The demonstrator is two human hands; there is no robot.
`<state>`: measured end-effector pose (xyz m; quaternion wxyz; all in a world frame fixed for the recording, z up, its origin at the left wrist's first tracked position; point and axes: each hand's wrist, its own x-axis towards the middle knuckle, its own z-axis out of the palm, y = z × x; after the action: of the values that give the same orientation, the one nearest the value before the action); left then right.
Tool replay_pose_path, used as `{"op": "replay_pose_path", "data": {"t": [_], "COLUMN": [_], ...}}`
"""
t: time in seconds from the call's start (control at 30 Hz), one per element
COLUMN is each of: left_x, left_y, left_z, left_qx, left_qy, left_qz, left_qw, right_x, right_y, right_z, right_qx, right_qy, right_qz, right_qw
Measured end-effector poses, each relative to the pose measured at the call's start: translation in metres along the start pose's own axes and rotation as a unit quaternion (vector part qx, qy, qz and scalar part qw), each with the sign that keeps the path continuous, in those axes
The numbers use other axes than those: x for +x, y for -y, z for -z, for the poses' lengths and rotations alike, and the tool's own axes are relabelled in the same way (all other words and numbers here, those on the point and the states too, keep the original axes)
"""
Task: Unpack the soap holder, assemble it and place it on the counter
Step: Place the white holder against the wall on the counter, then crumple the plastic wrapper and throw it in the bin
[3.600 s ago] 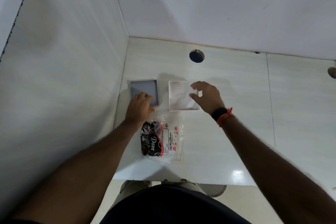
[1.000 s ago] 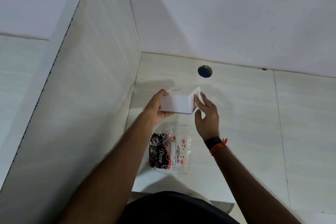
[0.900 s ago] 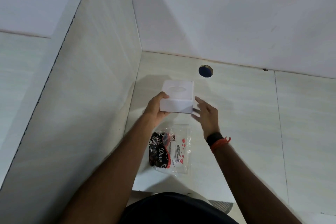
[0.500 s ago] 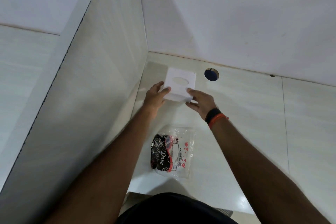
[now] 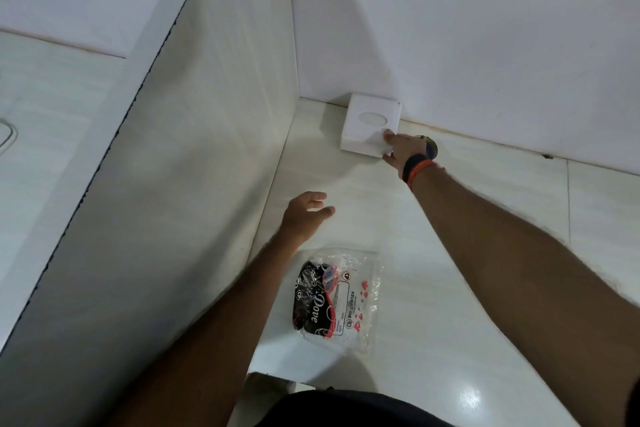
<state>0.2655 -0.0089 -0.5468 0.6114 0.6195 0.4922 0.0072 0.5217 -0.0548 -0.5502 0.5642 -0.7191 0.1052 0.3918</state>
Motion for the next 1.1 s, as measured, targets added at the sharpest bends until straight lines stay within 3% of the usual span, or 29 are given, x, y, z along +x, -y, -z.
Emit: {"op": "replay_pose_path", "data": {"t": [0.23,0.37,0.47,0.57,0.67,0.73,0.83,0.97,1.1], "left_x": [-0.035,-0.061,-0.076,-0.084,-0.088,-0.091,-0.097,-0.106,-0.122], "left_y": [0.031,0.054,0.069,0.08,0.087,0.09,0.093,0.089,0.078], "left_z": [0.009,0.009,0.002,-0.003,-0.003,-0.004,-0.005,-0.004,-0.005], "left_qx": [0.137,0.244,0.294,0.301,0.266,0.232,0.156,0.005,-0.126], "left_qy": [0.009,0.03,0.017,-0.019,-0.041,-0.048,-0.05,-0.051,-0.027], "left_qz": [0.029,0.032,0.033,0.043,0.05,0.053,0.061,0.069,0.088], "left_qw": [0.99,0.969,0.955,0.952,0.962,0.97,0.985,0.996,0.988], "right_x": [-0.018,-0.074,-0.125,-0.162,-0.185,-0.196,-0.21,-0.224,-0.243], "right_y": [-0.021,-0.064,-0.095,-0.126,-0.159,-0.178,-0.196,-0.202,-0.2], "right_z": [-0.001,0.007,0.019,0.041,0.065,0.078,0.087,0.081,0.076], "right_qx": [-0.148,-0.034,-0.042,-0.073,-0.171,-0.21,-0.243,-0.331,-0.341], "right_qy": [-0.081,-0.039,-0.012,-0.039,-0.078,-0.06,0.045,0.187,0.22], "right_qz": [0.059,0.038,0.018,0.026,0.02,0.008,0.011,0.053,0.05], "right_qw": [0.984,0.998,0.999,0.996,0.982,0.976,0.969,0.924,0.912]}}
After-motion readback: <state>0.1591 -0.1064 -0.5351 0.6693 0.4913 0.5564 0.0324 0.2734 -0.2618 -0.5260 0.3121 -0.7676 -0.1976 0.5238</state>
